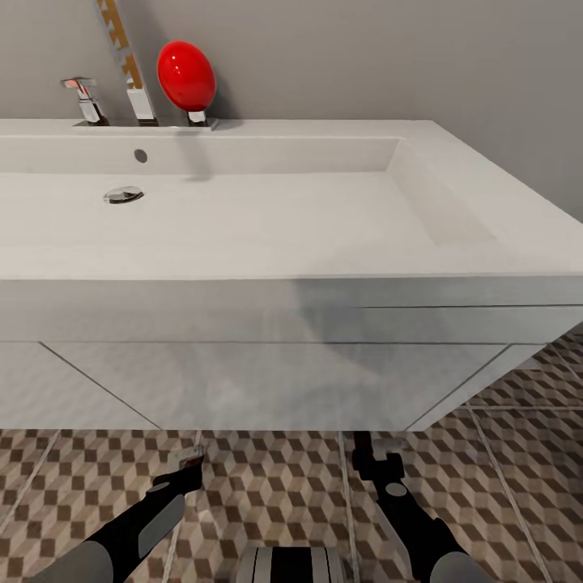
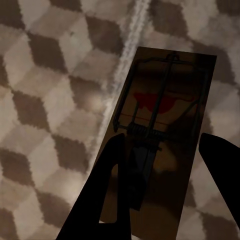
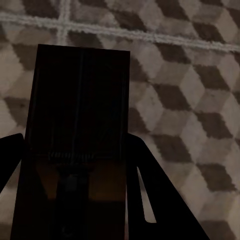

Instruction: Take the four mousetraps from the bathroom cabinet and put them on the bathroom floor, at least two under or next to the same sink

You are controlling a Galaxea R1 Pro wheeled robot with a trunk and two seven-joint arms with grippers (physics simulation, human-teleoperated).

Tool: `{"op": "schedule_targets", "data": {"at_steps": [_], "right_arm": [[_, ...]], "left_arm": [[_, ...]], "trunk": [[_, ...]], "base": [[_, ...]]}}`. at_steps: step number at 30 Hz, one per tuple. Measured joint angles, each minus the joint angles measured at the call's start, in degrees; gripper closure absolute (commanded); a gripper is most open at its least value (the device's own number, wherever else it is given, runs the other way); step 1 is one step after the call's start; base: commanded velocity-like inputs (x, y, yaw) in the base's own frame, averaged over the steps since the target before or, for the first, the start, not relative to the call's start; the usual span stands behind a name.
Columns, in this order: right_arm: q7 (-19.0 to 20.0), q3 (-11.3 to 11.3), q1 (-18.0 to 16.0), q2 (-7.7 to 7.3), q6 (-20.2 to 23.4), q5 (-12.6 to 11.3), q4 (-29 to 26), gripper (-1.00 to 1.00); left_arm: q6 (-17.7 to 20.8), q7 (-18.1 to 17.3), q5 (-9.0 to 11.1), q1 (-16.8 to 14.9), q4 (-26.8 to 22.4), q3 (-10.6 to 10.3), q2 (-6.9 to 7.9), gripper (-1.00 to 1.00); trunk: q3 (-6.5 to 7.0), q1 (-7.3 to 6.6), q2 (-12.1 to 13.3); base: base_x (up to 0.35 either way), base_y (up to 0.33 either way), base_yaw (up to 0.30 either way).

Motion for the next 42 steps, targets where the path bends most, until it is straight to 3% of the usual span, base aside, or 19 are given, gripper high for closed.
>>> {"op": "schedule_targets", "data": {"at_steps": [8, 22, 27, 31, 36, 39, 42], "right_arm": [[0.1, 0.0, 0.0, 0.01, 0.1, -0.3, 0.4, 1.00], [0.1, -0.1, 0.0, 0.01, 0.1, -0.5, 1.3, 1.00], [0.1, -0.2, 0.0, 0.02, 0.1, -0.5, 3.1, 1.00], [0.1, -0.2, 0.0, 0.02, 0.1, -0.5, 3.7, 1.00], [0.1, -0.2, 0.0, 0.02, 0.1, -0.5, 4.5, 1.00], [0.1, -0.2, 0.0, 0.02, 0.1, -0.5, 4.7, 1.00], [0.1, -0.2, 0.0, 0.02, 0.1, -0.4, 4.7, 1.00]], "left_arm": [[0.0, 0.3, 0.0, 0.0, 0.0, 0.0, 0.02, 1.00], [-0.3, 3.7, 0.1, 0.0, -1.3, 0.0, -0.14, 1.00], [0.0, 4.1, 0.0, 0.0, -3.2, 0.0, -0.25, 1.00], [0.1, 6.6, 0.0, 0.0, -7.2, -0.3, -0.05, 1.00], [0.2, 11.3, 0.2, 0.3, -13.3, -2.2, 0.43, 1.00], [0.2, 13.5, 0.3, 0.4, -14.6, -4.0, 0.54, 1.00], [0.8, 14.1, 0.4, 0.4, -14.9, -4.6, 0.72, 1.00]], "trunk": [[0.00, 0.00, 0.0], [-2.66, 0.31, -0.2], [-2.66, 0.31, -0.2], [-2.66, 0.31, -0.2], [-2.66, 0.31, -0.2], [-2.66, 0.31, -0.2], [-2.66, 0.31, -0.2]], "base": [[0.000, 0.000, 0.000], [0.000, 0.000, 0.000], [0.000, 0.000, 0.000], [0.000, 0.000, 0.000], [0.000, 0.000, 0.000], [0.000, 0.000, 0.000], [0.000, 0.000, 0.000]]}}
